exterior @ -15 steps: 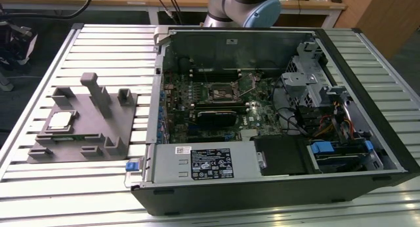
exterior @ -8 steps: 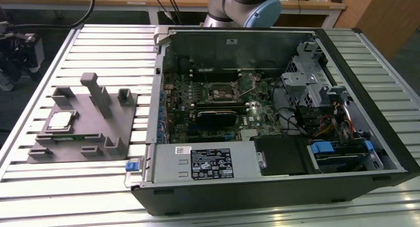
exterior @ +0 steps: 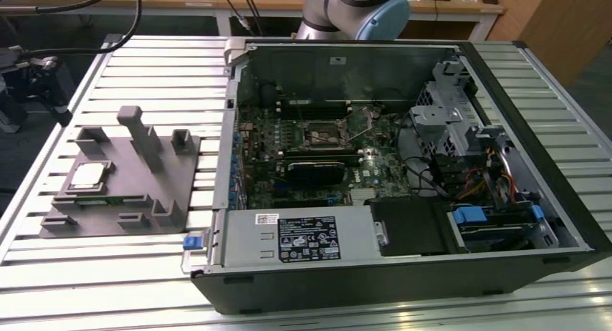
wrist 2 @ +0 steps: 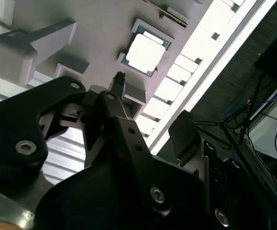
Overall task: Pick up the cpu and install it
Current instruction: 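Pick up the cpu and move it towards the insertion slot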
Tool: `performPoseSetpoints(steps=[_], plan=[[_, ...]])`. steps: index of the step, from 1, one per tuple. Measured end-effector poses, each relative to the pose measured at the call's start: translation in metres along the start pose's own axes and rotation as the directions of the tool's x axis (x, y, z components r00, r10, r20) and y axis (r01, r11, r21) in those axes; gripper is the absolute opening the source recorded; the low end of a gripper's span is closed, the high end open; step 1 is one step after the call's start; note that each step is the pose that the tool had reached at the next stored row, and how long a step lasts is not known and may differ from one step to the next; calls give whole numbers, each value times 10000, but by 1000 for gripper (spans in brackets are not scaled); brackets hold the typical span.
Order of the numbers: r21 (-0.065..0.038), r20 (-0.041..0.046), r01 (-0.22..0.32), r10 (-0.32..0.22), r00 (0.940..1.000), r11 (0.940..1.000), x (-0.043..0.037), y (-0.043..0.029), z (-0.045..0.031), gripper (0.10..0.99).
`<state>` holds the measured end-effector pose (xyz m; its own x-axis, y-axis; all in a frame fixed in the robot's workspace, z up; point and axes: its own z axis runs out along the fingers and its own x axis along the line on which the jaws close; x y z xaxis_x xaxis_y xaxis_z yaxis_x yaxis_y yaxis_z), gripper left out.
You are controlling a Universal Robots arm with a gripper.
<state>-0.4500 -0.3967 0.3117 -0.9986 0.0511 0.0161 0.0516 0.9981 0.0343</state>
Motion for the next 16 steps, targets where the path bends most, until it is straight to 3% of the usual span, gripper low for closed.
performPoseSetpoints(steps=[1, 16], plan=[[0, -4, 3, -3, 10000, 10000, 0, -1, 17, 663], [0, -13, 6, -6, 10000, 10000, -2, -5, 97, 663]])
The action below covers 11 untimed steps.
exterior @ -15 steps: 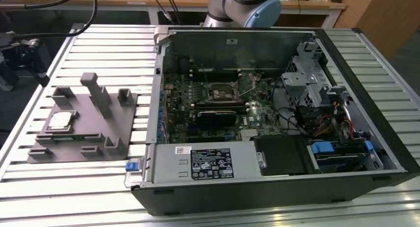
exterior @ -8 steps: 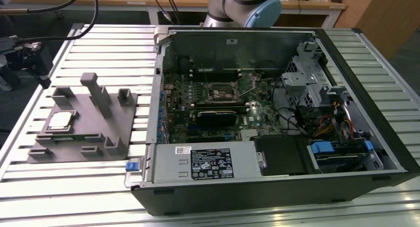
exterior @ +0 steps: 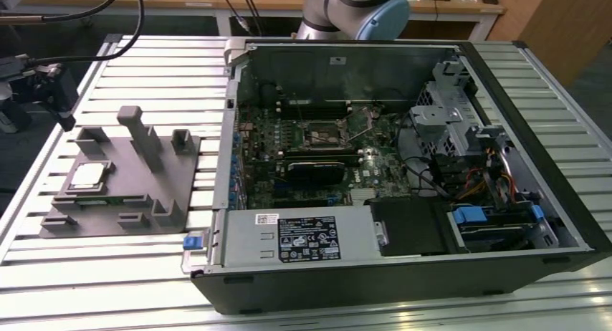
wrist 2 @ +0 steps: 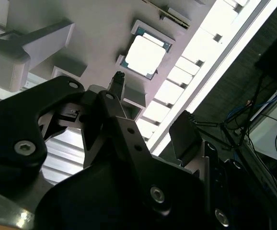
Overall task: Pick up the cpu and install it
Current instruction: 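Pick up the cpu and move it towards the insertion slot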
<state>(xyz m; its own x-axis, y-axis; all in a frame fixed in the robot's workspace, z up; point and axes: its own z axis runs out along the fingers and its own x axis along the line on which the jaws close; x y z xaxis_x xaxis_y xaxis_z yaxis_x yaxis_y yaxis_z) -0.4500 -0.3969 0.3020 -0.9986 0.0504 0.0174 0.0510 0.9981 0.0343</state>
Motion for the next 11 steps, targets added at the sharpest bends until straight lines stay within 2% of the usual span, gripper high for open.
performPoseSetpoints(steps=[11], plan=[[0, 0, 0, 0, 10000, 10000, -1, -3, 90, 663]])
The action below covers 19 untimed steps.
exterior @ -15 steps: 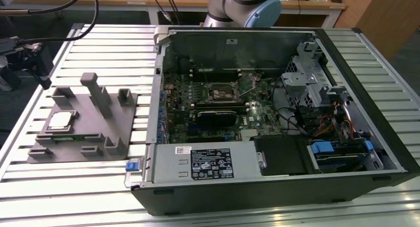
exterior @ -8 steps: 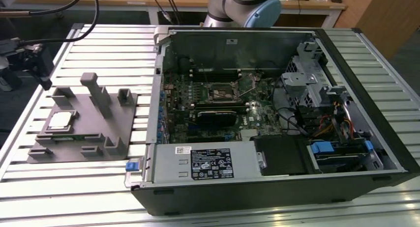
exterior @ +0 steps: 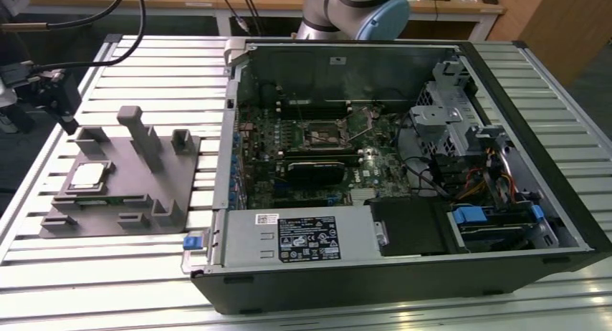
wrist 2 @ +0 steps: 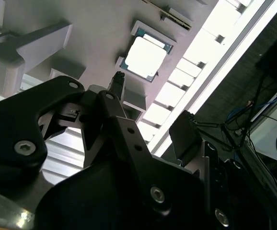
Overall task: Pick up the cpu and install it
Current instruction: 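Pick up the cpu and move it towards the insertion slot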
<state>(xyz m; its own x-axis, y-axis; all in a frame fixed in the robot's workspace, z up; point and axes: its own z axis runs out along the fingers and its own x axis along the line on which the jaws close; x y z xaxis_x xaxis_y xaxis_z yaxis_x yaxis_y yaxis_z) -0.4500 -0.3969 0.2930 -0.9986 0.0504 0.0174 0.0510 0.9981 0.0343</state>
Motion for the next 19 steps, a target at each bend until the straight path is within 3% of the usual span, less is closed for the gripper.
performPoseSetpoints(steps=[19], plan=[[0, 43, 12, -12, 10000, 10000, -7, -28, 301, 663]])
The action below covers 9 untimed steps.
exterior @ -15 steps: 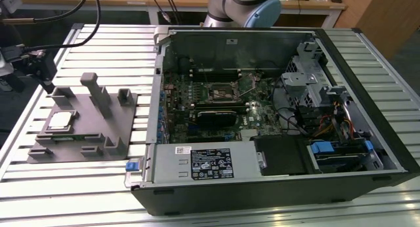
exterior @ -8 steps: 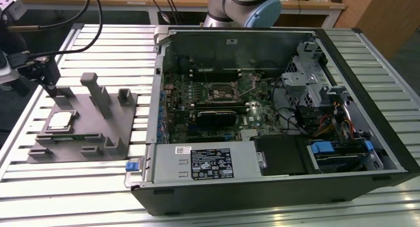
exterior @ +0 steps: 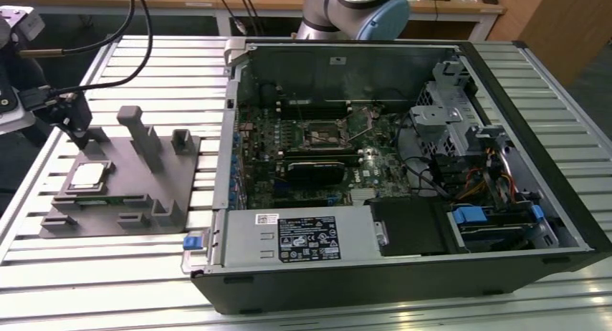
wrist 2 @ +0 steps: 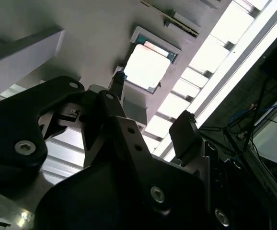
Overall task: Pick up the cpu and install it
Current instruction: 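Pick up the cpu and move it towards the insertion slot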
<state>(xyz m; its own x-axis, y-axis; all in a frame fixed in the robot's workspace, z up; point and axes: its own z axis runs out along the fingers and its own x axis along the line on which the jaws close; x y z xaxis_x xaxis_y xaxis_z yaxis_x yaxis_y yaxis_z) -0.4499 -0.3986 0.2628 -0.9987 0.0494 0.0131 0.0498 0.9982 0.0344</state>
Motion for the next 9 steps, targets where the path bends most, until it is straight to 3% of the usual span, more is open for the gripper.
performPoseSetpoints(steps=[9], plan=[[1, 0, 8, -8, 10000, 10000, -3, -29, 156, 663]])
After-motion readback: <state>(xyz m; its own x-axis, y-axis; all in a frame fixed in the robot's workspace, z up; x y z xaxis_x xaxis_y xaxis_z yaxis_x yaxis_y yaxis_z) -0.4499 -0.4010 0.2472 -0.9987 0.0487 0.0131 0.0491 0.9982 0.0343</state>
